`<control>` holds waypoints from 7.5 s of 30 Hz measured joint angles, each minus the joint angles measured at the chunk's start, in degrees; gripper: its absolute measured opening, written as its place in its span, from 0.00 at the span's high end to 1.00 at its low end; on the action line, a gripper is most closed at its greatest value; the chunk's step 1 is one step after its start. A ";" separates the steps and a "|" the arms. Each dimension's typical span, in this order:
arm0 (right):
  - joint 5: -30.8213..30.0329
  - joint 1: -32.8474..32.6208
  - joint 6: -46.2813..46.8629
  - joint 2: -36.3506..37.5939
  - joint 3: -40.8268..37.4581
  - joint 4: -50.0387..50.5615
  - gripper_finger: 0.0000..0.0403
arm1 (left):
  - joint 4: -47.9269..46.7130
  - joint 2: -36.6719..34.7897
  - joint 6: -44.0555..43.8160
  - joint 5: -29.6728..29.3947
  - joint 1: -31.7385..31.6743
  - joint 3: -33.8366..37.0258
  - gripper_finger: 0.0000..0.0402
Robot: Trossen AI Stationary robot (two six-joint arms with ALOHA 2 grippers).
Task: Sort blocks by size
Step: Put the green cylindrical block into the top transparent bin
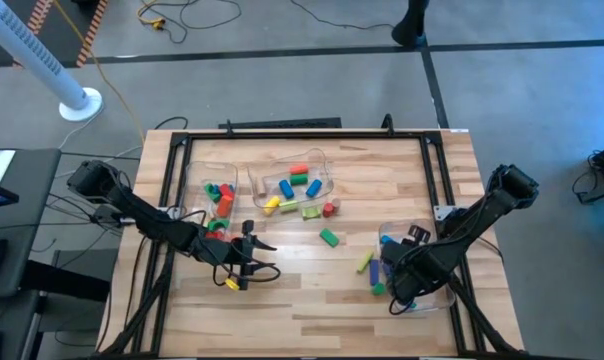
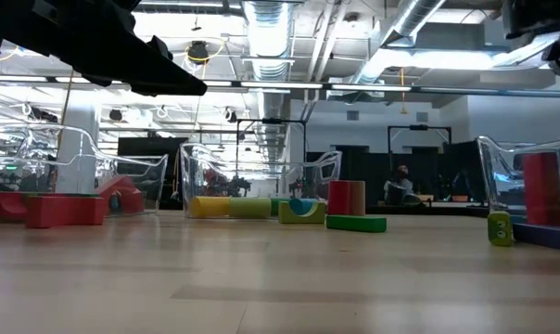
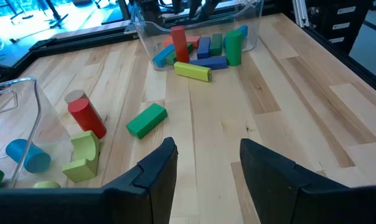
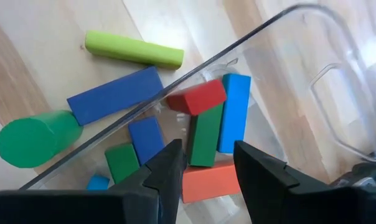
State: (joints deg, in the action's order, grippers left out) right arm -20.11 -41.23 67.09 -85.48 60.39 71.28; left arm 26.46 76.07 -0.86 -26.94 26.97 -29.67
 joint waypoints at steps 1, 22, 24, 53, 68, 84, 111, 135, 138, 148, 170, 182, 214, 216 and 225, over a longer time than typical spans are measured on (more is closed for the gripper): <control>-0.46 0.00 0.00 -0.01 0.48 0.65 0.57 | 0.00 0.00 0.00 0.00 -0.01 0.00 0.58; -8.73 0.00 -14.24 0.00 9.30 -10.46 0.57 | 0.98 0.02 -0.33 -0.02 -1.34 0.01 0.58; -8.71 0.00 -17.06 0.01 9.30 -14.27 0.57 | 1.47 0.02 -0.32 -0.02 -1.34 0.00 0.58; 3.52 0.69 -27.18 -2.34 9.32 -28.58 0.57 | 1.81 0.02 -2.63 -0.02 -1.36 0.01 0.58; 17.39 4.11 -35.17 -17.85 19.02 -12.97 0.56 | 3.45 0.02 -2.64 -0.02 -1.36 0.00 0.58; 17.38 4.85 -34.47 -19.88 19.63 -6.99 0.29 | 3.39 0.02 -2.38 -0.02 -1.36 0.00 0.58; 18.92 5.03 -33.53 -19.84 13.02 -7.50 0.45 | 2.45 0.02 -1.74 0.00 -1.28 0.01 0.58; 17.06 5.01 -33.07 -19.82 16.54 -11.08 0.60 | 2.69 0.02 -1.81 -0.01 -1.28 0.02 0.58; 15.06 5.01 -33.95 -19.82 18.64 -11.19 0.59 | 3.12 0.02 -1.78 -0.01 -1.28 0.01 0.58; 3.62 5.90 -42.78 -19.82 28.26 -12.21 0.59 | 8.17 0.02 -2.64 4.09 -2.40 0.02 0.58; 0.30 12.75 -65.75 -19.82 31.64 -28.37 0.59 | 9.91 7.70 -12.09 37.50 -12.57 -8.42 0.58; 0.23 13.51 -67.64 -19.84 31.64 -29.14 0.59 | 6.44 15.58 -11.00 41.43 -13.22 -15.71 0.58; -2.23 13.07 -68.24 -19.86 31.64 -29.99 0.59 | 4.50 19.65 -9.15 42.75 -13.23 -19.86 0.67; -2.35 13.07 -67.36 -19.86 31.64 -29.52 0.58 | 4.43 19.65 -8.82 42.75 -13.23 -19.87 0.67; -3.45 12.56 -63.43 -19.86 31.64 -25.21 0.48 | 3.65 19.65 -8.39 44.58 -13.17 -19.87 0.67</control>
State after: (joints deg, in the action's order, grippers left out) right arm -23.56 -28.68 3.66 -105.34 92.03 46.08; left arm 30.11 95.72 -9.26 17.65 13.80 -49.54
